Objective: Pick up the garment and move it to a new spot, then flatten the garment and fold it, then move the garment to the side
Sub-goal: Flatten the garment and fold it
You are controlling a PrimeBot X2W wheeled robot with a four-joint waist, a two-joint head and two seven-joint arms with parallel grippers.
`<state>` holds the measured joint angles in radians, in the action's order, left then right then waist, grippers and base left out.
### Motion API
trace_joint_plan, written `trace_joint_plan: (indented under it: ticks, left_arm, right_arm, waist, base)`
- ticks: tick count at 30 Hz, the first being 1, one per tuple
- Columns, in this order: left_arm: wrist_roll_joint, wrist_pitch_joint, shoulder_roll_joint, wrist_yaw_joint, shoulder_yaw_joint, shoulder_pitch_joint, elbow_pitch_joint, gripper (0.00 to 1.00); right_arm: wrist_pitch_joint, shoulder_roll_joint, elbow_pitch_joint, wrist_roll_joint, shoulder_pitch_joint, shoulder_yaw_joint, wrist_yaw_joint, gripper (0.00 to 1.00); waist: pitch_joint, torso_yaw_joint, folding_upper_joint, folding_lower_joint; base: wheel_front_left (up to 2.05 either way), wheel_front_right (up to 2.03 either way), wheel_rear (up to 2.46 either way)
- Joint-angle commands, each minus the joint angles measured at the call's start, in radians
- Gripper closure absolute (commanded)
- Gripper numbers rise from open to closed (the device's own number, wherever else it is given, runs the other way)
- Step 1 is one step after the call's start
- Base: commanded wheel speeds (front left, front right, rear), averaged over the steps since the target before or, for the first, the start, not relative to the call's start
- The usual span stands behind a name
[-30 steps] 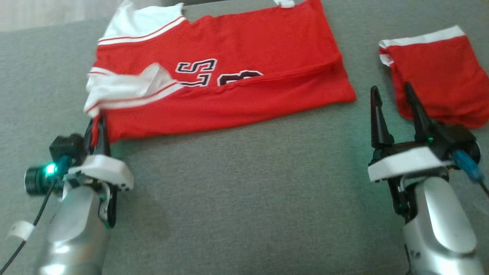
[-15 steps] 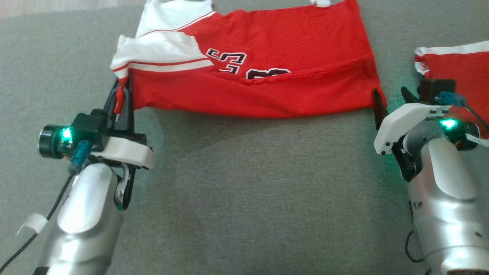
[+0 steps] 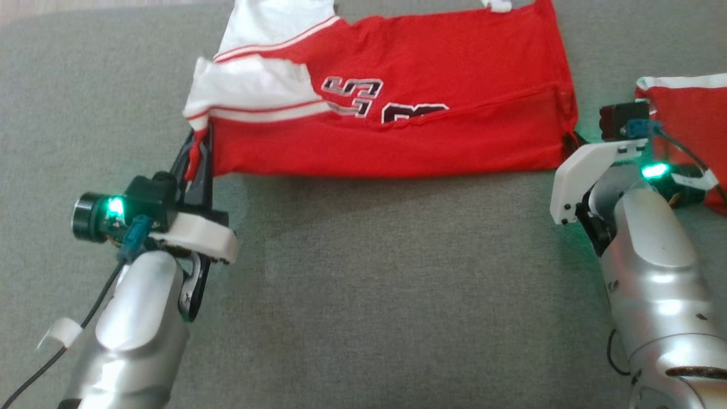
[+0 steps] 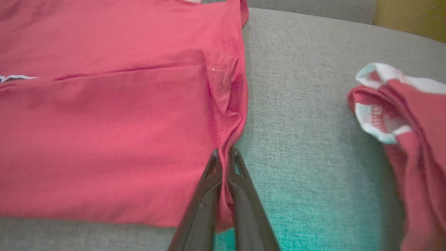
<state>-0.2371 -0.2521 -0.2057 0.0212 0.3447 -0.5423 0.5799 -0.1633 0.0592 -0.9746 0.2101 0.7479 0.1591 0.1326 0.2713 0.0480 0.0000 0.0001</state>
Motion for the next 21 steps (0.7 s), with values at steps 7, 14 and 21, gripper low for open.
trace_joint_plan:
  ticks: [7,14,21]
  left_arm:
    - [-0.011,-0.01,-0.061,-0.007,-0.039,0.037,0.031,1.0]
    - [-0.033,0.009,-0.092,-0.018,-0.038,0.136,0.069,1.0]
    - [-0.084,0.108,-0.094,-0.043,-0.027,0.257,0.026,1.0]
  right_arm:
    - [0.062,-0.002,-0.017,-0.023,-0.004,-0.051,-0.002,1.0]
    - [0.055,0.005,-0.006,-0.101,-0.079,-0.122,-0.002,1.0]
    - [-0.049,0.048,0.113,-0.225,-0.233,-0.196,-0.002,1.0]
  waist:
    - [-0.092,-0.054,0.0,-0.0001]
    - [-0.205,-0.099,0.0,-0.0001]
    - [-0.274,-0.12,0.0,-0.0001]
  base:
    - [0.0,0.0,0.0]
    - [0.0,0.0,0.0]
    - [0.0,0.0,0.0]
